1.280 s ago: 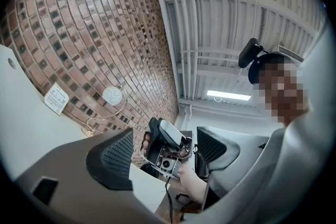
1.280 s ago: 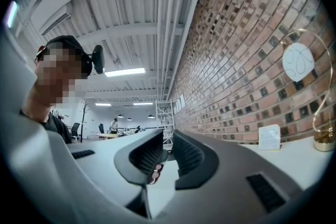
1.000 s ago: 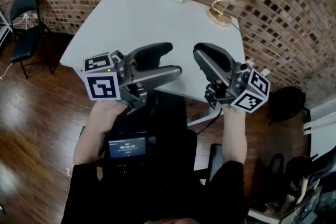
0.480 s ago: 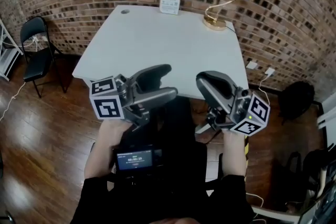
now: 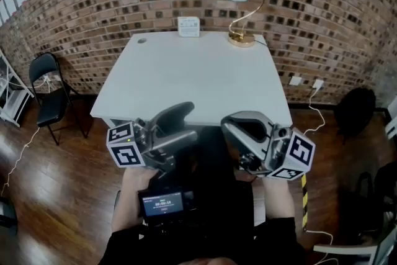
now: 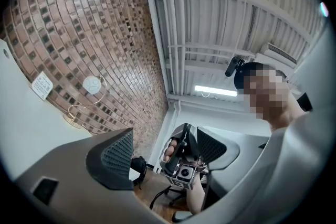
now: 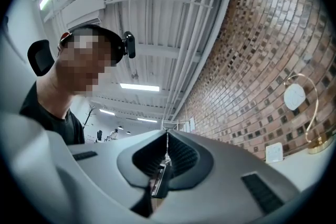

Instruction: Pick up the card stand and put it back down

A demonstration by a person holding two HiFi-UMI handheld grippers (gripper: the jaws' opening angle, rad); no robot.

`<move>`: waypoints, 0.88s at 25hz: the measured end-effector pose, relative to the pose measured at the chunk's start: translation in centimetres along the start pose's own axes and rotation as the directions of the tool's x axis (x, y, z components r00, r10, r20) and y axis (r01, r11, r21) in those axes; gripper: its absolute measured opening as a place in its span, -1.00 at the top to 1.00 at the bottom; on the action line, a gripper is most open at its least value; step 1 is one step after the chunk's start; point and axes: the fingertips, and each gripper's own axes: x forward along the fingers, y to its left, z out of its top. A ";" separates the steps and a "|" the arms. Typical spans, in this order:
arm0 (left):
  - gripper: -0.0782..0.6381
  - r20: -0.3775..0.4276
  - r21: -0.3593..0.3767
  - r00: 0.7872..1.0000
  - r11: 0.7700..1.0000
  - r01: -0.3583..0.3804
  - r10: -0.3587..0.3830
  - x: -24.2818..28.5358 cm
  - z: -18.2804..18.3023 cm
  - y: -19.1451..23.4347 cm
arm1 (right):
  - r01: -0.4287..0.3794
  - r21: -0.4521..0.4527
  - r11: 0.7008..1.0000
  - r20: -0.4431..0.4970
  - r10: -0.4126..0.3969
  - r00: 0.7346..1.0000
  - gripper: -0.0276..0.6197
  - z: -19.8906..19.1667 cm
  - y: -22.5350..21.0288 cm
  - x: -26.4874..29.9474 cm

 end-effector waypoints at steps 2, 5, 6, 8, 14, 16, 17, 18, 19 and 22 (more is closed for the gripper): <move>-0.26 -0.002 0.004 1.000 1.000 0.007 -0.007 0.1 -0.1 -0.2 | -0.001 -0.031 1.000 0.011 0.001 1.000 0.86 0.4 0.5 0.0; -0.26 -0.012 0.011 1.000 1.000 0.012 -0.011 0.4 -0.4 -0.2 | -0.009 -0.053 0.999 0.011 0.009 1.000 0.86 0.5 0.9 -0.2; -0.26 -0.014 0.013 1.000 1.000 0.010 -0.010 0.5 -0.5 -0.1 | -0.012 -0.057 0.998 0.008 0.013 1.000 0.86 0.4 1.0 -0.2; -0.26 -0.014 0.016 1.000 1.000 0.008 -0.007 0.5 -0.5 -0.2 | -0.013 -0.060 0.998 -0.001 0.013 1.000 0.86 0.2 0.9 -0.2; -0.26 -0.011 0.029 1.000 1.000 0.013 -0.012 0.5 -0.3 -0.7 | -0.011 -0.067 0.998 -0.013 0.010 1.000 0.87 0.2 1.0 -0.3; -0.26 -0.013 0.035 1.000 0.999 0.016 -0.015 0.4 -0.4 -0.8 | -0.011 -0.076 0.997 -0.017 0.010 1.000 0.87 0.2 1.0 -0.2; -0.26 -0.013 0.037 1.000 0.999 0.017 -0.017 0.4 -0.4 -0.9 | -0.012 -0.078 0.997 -0.018 0.010 1.000 0.87 0.2 1.0 -0.2; -0.26 -0.015 0.039 1.000 0.999 0.019 -0.019 0.4 -0.4 -0.9 | -0.012 -0.079 0.997 -0.019 0.010 1.000 0.87 0.2 1.0 -0.2; -0.26 -0.016 0.041 1.000 0.999 0.021 -0.021 0.5 -0.5 -0.9 | -0.012 -0.079 0.997 -0.020 0.010 1.000 0.87 0.2 1.0 -0.2; -0.26 -0.017 0.042 1.000 0.999 0.025 -0.025 0.5 -0.6 -0.9 | -0.011 -0.078 0.997 -0.023 0.010 1.000 0.87 0.0 0.9 -0.2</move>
